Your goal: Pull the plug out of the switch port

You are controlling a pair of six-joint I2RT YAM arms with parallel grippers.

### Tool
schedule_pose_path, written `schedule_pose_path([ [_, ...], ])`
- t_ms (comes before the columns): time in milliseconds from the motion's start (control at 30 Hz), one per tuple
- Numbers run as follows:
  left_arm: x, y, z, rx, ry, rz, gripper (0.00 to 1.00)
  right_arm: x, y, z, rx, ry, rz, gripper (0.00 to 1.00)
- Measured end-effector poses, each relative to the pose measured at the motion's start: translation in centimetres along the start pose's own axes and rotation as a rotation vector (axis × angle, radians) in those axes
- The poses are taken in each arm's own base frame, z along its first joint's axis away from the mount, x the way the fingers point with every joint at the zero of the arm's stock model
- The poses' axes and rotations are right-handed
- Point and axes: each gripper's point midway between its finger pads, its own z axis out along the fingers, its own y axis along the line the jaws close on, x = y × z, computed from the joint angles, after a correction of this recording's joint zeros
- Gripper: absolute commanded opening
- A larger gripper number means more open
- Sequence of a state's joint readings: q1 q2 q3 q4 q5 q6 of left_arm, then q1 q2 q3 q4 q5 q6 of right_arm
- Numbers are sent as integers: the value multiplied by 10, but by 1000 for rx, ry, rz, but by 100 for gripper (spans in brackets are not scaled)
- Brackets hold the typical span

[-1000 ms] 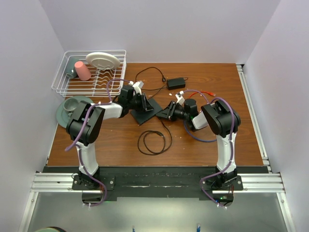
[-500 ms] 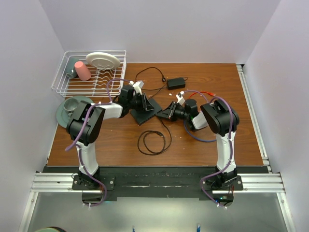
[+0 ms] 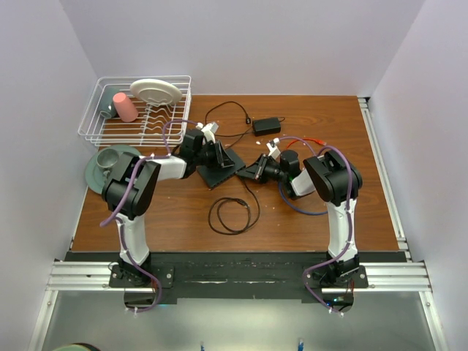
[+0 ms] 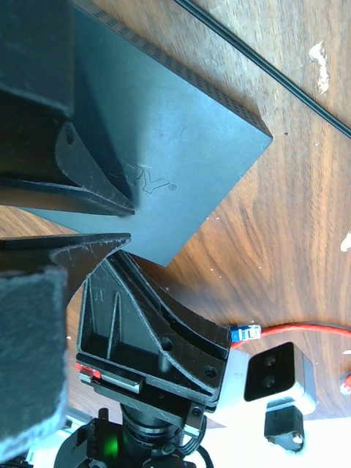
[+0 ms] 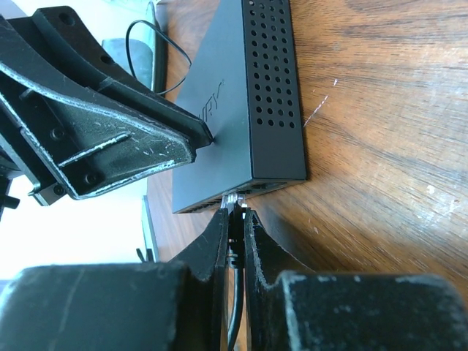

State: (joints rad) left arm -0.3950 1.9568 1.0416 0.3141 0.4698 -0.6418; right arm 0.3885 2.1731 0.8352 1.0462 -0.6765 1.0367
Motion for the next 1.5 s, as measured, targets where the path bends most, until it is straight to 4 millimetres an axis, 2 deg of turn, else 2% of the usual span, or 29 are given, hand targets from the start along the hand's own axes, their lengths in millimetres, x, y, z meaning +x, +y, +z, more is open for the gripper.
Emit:
schedule_pose_path([
  [767, -5, -7, 9, 48, -12, -34, 20, 6, 0, -8, -40, -64, -78, 0],
  [1000, -3, -4, -2, -26, -14, 10, 20, 6, 1, -9, -45, -63, -81, 0],
  [1333, 31, -21, -31, -164, 88, 255, 13, 6, 1, -9, -57, -62, -82, 0],
  [1500, 46, -21, -35, -183, 143, 300, 8, 6, 1, -9, -58, -63, -80, 0],
])
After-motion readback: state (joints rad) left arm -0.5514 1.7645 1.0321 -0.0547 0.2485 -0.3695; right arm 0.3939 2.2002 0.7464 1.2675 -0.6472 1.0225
